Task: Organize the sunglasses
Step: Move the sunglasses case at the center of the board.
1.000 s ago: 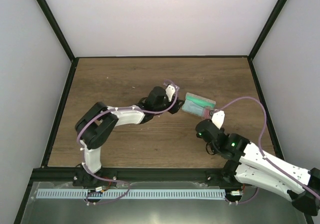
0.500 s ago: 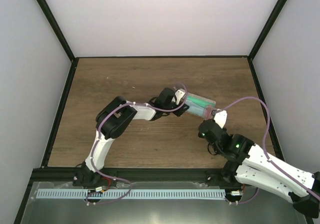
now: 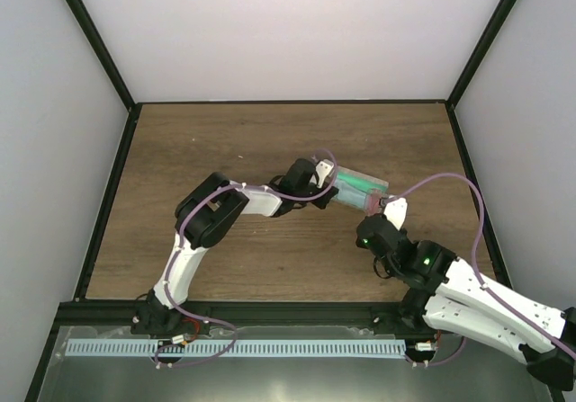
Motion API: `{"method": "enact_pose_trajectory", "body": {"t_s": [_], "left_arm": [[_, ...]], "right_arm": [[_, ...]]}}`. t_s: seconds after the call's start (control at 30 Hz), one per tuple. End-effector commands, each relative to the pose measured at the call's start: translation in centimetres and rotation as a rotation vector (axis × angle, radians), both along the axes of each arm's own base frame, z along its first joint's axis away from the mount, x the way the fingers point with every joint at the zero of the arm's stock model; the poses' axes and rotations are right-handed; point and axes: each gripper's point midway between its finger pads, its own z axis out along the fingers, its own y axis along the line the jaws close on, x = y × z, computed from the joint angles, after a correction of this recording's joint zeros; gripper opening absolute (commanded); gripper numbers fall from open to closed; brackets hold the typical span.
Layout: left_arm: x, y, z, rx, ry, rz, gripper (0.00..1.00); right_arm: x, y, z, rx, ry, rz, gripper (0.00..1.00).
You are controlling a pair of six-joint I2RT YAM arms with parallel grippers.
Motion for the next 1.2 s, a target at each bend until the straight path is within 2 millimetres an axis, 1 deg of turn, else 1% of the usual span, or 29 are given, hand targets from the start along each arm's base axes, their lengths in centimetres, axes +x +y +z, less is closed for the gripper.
{"method": "enact_pose_trajectory", "body": {"t_s": [0.0,0.1,0.17,0.27,0.37,0.47,0.63,0.73,0.77,0.87,0.97,1.03,1.17], "left_arm": [[-0.1,1.2,-0.6,0.023,0.014,0.051,0.04],[0.0,2.6,-1.5,0.054,0.039,0.121,0.04],[-0.1,3.6,-1.6,0.065,0.046,0.168,0.04],[-0.5,4.6,-1.2,0.058,0.051,0.202,0.04],[-1.2,4.6,-1.1,0.045,0.073,0.185,0.05],[-1.5,4.7,-1.5,0.048,0.1,0.189,0.06],[-1.8,7.3,-2.9,0.075,0.132,0.308,0.04],[-2.6,9.0,-3.0,0.064,0.139,0.37,0.04],[-3.1,9.7,-3.3,0.062,0.15,0.39,0.04],[-4.0,10.7,-3.4,0.053,0.152,0.431,0.04],[-5.1,11.2,-3.7,0.066,0.156,0.443,0.04],[-5.7,11.7,-3.8,0.072,0.159,0.459,0.04],[-7.3,12.3,-3.7,0.072,0.167,0.481,0.04]], "right_arm": [[0.5,0.0,2.0,0.031,-0.041,-0.016,0.18],[0.5,0.2,1.8,0.028,-0.037,-0.01,0.18],[0.5,0.3,1.6,0.023,-0.03,-0.007,0.18],[0.6,0.6,1.4,0.022,-0.021,0.0,0.18],[0.6,0.8,1.2,0.028,-0.017,0.008,0.18],[0.4,0.8,1.1,0.039,-0.017,0.014,0.18],[0.5,1.1,1.2,0.048,-0.03,0.03,0.18],[0.8,1.8,1.0,0.047,-0.026,0.043,0.18],[0.9,2.2,1.0,0.054,-0.025,0.055,0.18],[1.4,3.5,1.3,0.083,-0.048,0.095,0.18],[1.8,4.2,1.2,0.088,-0.058,0.112,0.19],[1.9,4.9,0.6,0.082,-0.042,0.131,0.19],[1.8,5.9,-1.7,0.076,0.011,0.16,0.19]]}}
